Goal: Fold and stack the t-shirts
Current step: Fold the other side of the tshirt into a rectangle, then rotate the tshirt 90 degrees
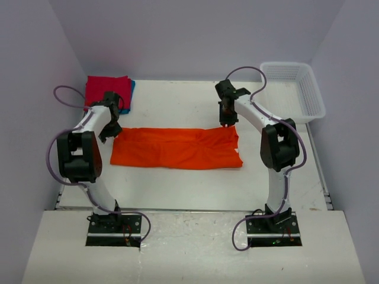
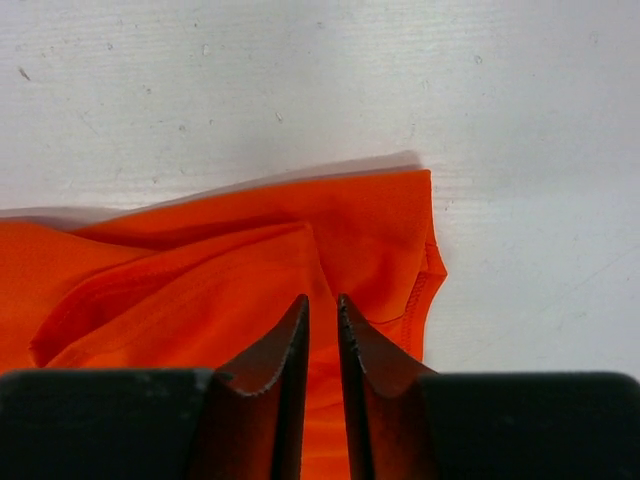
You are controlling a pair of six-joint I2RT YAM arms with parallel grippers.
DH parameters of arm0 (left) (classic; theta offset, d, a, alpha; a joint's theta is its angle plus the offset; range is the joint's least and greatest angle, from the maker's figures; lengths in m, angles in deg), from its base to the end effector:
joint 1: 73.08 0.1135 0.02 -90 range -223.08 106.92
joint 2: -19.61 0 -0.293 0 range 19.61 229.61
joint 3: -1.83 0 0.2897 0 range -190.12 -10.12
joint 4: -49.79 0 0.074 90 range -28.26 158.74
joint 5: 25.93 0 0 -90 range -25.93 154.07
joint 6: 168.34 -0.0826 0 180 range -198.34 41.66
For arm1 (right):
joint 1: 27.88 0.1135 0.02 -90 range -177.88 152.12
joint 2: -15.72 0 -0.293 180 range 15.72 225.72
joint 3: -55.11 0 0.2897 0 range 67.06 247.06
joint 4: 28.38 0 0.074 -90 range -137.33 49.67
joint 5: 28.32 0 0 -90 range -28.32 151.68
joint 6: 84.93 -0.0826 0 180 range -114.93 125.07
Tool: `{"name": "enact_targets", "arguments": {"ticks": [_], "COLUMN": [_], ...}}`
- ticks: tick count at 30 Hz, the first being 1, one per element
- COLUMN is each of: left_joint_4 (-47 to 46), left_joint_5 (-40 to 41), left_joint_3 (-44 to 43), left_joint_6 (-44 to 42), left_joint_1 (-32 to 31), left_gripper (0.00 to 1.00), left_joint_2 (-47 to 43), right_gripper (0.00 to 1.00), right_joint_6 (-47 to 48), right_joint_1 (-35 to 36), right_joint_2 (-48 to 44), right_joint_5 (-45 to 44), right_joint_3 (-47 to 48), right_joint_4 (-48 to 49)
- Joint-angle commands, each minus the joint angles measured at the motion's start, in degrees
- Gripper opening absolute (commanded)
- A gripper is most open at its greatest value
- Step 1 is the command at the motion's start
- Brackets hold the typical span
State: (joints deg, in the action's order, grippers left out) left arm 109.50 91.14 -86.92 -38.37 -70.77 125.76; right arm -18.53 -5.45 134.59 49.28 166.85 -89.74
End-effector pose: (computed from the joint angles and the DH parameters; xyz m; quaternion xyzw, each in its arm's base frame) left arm 0.4090 0.0541 0.1645 -0.3729 0.8916 0.1849 0.1784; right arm 0.4742 0.1765 0.1902 0.0301 0.9764 -0.0251 0.2122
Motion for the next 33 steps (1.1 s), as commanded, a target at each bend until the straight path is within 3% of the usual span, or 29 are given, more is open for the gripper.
{"name": "enact_targets", "arguments": {"ticks": [1, 7, 10, 11, 12, 13, 14, 15, 19, 26, 33], "left_joint_4": [1.28, 0.75, -4.95, -10.10, -12.33, -16.79, -19.01, -21.03, -25.00, -32.91, -32.74], "left_joint_5": [7.55, 9.15, 1.08, -5.99, -10.15, -14.02, -22.85, -26.42, -34.97, -46.99, -50.53], "left_joint_3": [0.33, -0.98, -0.73, -0.03, 0.67, 1.81, 2.26, 2.52, -2.37, -7.48, -15.75], "left_joint_6": [3.54, 2.32, -4.26, -8.11, -9.37, -11.03, -11.92, -12.71, -18.33, -19.13, -20.72], "left_joint_1": [-1.69, -12.30, -17.75, -18.99, -20.40, -21.02, -21.46, -22.77, -29.01, -35.87, -39.83], "left_gripper": [0.58, 0.61, 0.52, 0.44, 0.34, 0.25, 0.12, 0.00, 0.00, 0.00, 0.00], "left_joint_2": [-9.36, -17.46, -18.52, -18.52, -18.26, -17.82, -16.25, -15.11, -4.67, 6.60, 15.13], "right_gripper": [0.20, 0.36, 0.50, 0.50, 0.46, 0.16, 0.00, 0.00, 0.00, 0.00, 0.00], "right_joint_6": [1.18, 1.01, 0.22, 0.13, -0.48, -0.84, -1.19, -1.89, -2.59, -3.12, -4.18], "right_joint_1": [0.32, 1.20, 2.08, 2.43, 2.70, 2.79, 2.70, 2.79, 2.96, 3.40, 3.49], "right_joint_2": [-3.02, -8.55, -14.25, -16.37, -18.65, -23.11, -25.33, -27.35, -36.84, -46.69, -50.92], "right_joint_5": [-0.78, -4.99, -7.27, -7.81, -8.25, -8.25, -8.16, -7.99, -4.91, -2.54, -3.77], "right_joint_3": [3.83, 7.52, 6.57, 3.60, 1.92, -0.01, -3.60, -5.29, -13.10, -24.18, -29.92], "right_joint_4": [-0.25, -4.11, -6.05, -5.36, -5.00, -4.65, -4.04, -3.94, -4.03, -4.30, -4.73]}}
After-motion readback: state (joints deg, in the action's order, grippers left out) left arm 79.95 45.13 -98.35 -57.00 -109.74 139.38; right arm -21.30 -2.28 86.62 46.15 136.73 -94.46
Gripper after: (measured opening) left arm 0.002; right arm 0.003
